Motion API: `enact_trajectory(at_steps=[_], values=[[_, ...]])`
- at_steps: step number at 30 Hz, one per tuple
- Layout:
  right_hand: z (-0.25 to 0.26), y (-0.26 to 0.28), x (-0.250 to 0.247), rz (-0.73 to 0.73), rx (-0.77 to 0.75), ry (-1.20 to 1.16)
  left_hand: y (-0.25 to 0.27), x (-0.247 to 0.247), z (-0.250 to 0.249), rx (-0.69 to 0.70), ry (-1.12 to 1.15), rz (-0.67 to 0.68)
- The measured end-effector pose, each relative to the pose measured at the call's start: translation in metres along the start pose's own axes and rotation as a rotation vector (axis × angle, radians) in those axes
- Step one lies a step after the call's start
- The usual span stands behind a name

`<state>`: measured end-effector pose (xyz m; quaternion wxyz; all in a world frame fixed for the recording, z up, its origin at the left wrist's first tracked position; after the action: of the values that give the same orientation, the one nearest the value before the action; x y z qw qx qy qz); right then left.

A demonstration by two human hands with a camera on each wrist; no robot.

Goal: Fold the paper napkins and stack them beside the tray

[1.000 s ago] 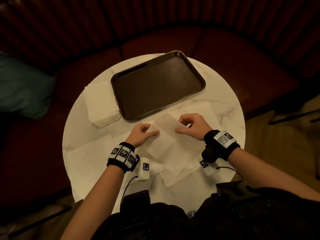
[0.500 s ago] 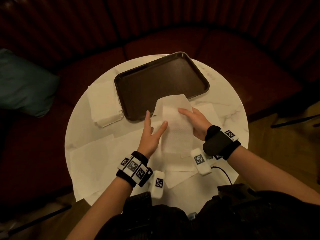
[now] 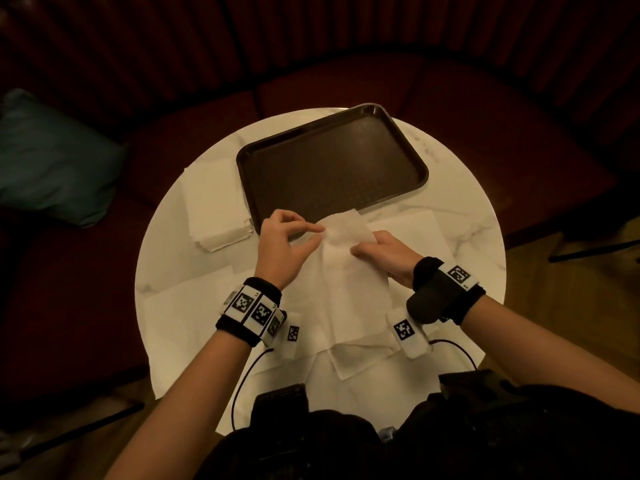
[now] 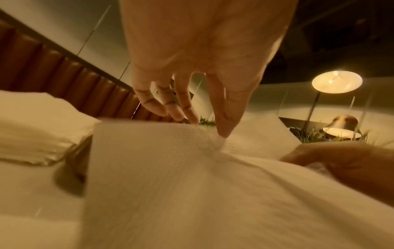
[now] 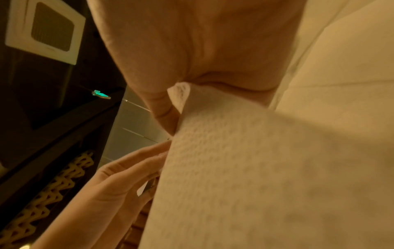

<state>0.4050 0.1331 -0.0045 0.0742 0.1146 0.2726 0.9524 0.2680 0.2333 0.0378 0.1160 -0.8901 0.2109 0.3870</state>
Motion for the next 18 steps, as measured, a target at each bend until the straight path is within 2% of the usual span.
enact_trajectory(at_steps=[4, 7, 11, 13, 18], values=[[-0.003, 0.003, 0.006, 0.087, 0.103, 0.059, -0.005, 0.007, 0.005, 0.025, -0.048, 0.113], [-0.006, 0.005, 0.002, 0.052, 0.141, -0.024, -0.003, 0.015, 0.009, 0.003, -0.048, 0.142], [-0.017, 0.006, -0.008, -0.036, 0.167, -0.198, 0.007, -0.010, 0.016, -0.123, -0.092, -0.152], [-0.019, 0.003, -0.009, -0.048, 0.151, -0.329, 0.018, -0.012, 0.015, -0.152, -0.049, -0.194], [-0.016, -0.004, -0.007, 0.010, 0.117, -0.606, 0.052, 0.030, 0.020, -0.366, 0.308, 0.116]])
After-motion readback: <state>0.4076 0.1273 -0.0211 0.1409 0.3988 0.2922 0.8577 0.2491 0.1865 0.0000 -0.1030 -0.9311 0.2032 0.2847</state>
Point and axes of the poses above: each hand's wrist, its own y-axis away from the middle knuckle, its own x-axis out of the palm, z = x × y, the point moved 9 cm from there along -y, towards the middle knuckle, and after that the axes turned 12 degrees about -y, right-handed, at the moved point
